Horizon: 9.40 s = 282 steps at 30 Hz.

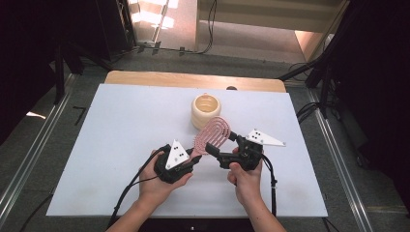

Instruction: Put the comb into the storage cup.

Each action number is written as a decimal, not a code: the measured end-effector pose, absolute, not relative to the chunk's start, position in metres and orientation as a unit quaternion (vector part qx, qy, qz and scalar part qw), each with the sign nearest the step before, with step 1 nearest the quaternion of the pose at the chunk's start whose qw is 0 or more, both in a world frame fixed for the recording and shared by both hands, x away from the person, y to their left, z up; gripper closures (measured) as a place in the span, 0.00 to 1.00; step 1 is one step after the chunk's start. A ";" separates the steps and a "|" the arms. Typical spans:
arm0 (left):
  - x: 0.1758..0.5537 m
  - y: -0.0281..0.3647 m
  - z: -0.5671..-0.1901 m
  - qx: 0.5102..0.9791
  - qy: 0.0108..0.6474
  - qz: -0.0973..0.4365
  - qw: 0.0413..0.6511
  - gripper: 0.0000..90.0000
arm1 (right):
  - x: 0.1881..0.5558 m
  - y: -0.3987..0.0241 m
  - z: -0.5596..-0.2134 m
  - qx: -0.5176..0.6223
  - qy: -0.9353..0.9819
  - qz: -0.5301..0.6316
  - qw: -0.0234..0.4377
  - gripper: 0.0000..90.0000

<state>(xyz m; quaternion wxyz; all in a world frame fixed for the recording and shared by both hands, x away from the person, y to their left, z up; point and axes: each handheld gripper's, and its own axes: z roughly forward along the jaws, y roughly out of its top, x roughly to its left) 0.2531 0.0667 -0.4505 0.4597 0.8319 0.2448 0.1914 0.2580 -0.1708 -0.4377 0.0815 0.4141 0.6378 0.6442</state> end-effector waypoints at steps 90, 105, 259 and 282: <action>0.250 0.077 -0.448 0.801 0.239 0.120 0.536 0.16 | 0.262 -0.172 -0.443 0.413 0.600 0.685 0.014 0.69; 0.252 0.107 -0.448 0.775 0.254 0.114 0.567 0.00 | 0.259 -0.174 -0.435 0.399 0.612 0.682 0.037 0.69; 0.249 0.278 -0.478 0.713 0.374 0.243 0.541 0.00 | 0.327 -0.205 -0.367 0.379 0.631 0.652 0.182 0.69; 0.249 0.277 -0.478 0.716 0.370 0.242 0.540 0.00 | 0.342 -0.204 -0.356 0.381 0.626 0.651 0.197 0.69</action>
